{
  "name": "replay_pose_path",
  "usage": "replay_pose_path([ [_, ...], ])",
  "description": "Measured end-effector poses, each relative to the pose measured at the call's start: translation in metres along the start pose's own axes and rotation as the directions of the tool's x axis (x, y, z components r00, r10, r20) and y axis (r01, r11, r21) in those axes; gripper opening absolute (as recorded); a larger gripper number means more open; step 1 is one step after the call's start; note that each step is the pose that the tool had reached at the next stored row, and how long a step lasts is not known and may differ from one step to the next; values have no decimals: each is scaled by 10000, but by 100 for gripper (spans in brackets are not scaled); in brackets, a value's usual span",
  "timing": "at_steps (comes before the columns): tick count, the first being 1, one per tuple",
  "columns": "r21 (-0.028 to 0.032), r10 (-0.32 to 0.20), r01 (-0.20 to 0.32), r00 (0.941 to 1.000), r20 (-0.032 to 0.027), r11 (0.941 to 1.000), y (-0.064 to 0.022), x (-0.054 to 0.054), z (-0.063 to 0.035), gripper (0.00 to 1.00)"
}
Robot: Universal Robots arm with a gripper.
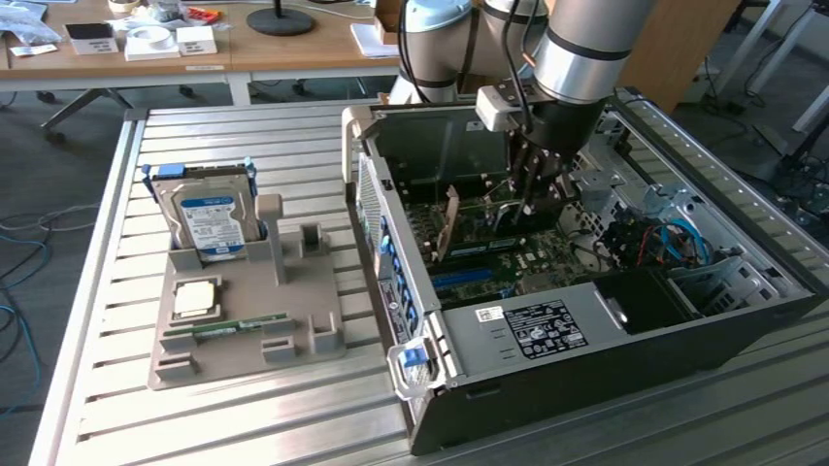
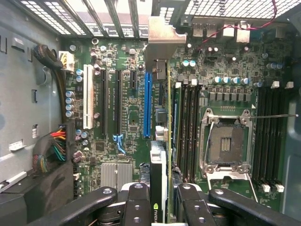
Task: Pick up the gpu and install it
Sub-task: 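Insert the gpu into the slot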
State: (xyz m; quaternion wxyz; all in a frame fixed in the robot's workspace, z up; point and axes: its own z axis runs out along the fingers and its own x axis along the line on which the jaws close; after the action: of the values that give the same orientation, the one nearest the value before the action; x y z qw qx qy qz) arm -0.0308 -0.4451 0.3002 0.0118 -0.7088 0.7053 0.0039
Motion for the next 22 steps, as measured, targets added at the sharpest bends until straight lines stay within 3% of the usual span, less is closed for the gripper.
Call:
replay_pose_path([
  [9, 0, -8, 8, 10000, 0, 10000, 24, 61, 1, 27],
  [22, 0, -8, 8, 10000, 0, 10000, 35, 63, 18, 27],
])
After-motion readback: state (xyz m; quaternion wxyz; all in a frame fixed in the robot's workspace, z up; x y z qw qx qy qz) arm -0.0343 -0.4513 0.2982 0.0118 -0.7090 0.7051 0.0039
